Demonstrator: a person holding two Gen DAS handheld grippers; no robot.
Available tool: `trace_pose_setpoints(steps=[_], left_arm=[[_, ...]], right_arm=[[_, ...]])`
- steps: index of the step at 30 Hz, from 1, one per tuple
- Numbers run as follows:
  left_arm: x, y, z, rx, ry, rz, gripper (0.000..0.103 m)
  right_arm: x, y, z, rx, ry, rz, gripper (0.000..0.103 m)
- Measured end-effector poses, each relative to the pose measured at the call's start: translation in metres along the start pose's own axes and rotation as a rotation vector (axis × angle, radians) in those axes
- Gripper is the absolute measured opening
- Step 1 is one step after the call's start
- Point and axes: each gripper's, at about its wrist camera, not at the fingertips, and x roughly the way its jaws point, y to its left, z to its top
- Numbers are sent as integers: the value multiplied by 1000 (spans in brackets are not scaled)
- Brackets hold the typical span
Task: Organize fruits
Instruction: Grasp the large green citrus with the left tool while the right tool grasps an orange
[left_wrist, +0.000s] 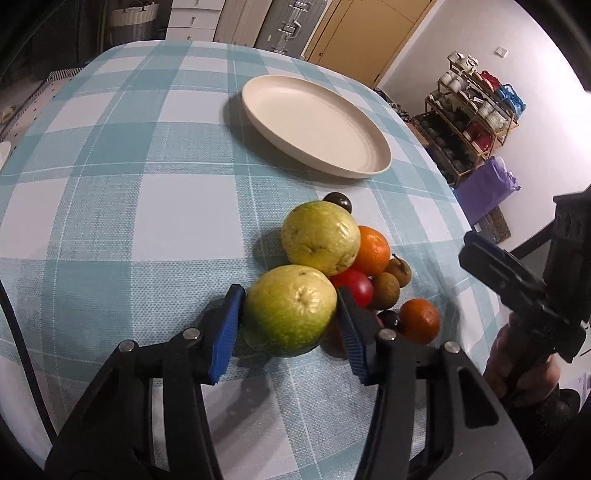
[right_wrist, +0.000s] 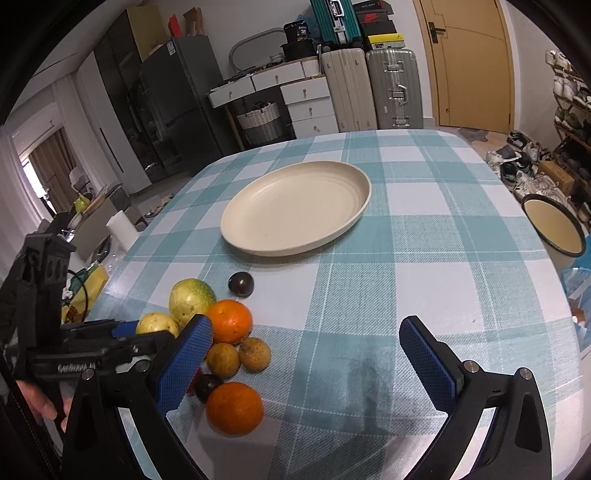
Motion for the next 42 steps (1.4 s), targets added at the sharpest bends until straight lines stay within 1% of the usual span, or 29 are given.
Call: trace_pose_setpoints(steps=[5,12,19,24,30,36,39,42], left_arm=[[-3,2,-3,-4,-3,-6,47],[-6,3,-5,-2,-9,-5,47],[-12,1,-5,13,-17,4,47],[-16,3,-5,5,-24,11,47],[-19,2,-5,11,-24,13,47],[-23,1,-5,17,-30,15,47],[-26,0,-5,19,-33,16,47],[-26,-1,-5,26,-33,22,47]], right_arm=[[-4,2,-8,-18,-1,13,103],[-1,4,-21,4,34,87,103],[1,11,-31,-3,68,127,103],[5,19,-39,-5,97,156,102],[9,25,-46,-12,115,170,98],[15,29,-49,-35,141,164,84],[17,30,-51,-35,145,168,83],[17,30,-53,-37,149,173,78]])
